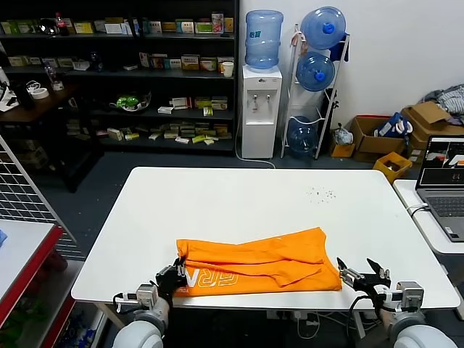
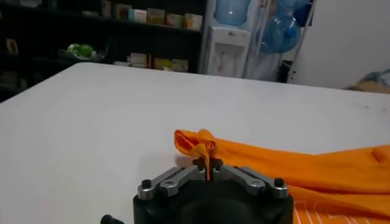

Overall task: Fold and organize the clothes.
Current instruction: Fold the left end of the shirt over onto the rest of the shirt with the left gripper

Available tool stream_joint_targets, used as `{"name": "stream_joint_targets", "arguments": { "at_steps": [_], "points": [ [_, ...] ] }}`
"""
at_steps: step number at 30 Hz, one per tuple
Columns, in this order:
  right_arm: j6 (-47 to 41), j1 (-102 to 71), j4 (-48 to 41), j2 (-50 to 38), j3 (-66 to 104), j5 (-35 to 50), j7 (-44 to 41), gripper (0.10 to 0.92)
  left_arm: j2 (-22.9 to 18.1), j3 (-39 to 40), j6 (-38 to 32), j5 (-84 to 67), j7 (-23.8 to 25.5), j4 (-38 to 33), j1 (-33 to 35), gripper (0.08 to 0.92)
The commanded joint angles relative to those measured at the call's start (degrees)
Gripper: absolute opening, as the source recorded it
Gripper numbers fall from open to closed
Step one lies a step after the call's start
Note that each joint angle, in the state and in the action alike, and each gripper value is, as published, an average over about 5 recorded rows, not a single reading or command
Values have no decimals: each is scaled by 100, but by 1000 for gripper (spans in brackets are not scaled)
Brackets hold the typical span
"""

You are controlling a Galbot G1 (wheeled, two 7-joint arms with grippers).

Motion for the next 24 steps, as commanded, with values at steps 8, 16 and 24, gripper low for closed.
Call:
{"name": "stream_joint_targets", "arguments": {
  "at_steps": [8,16,24],
  "points": [
    [55,538,-208,112,-497,-20,20,823,2343,-1181,588,-1345,-187,-423,64,115],
    [112,539,-257,62,-456,-8,-2,823,3074,-1703,337,-1345,180,1094,-238,115],
    [103,554,-275,163,-518,-86,25,823,2969,-1614,593,-1944,-236,-68,120,115]
  ]
}}
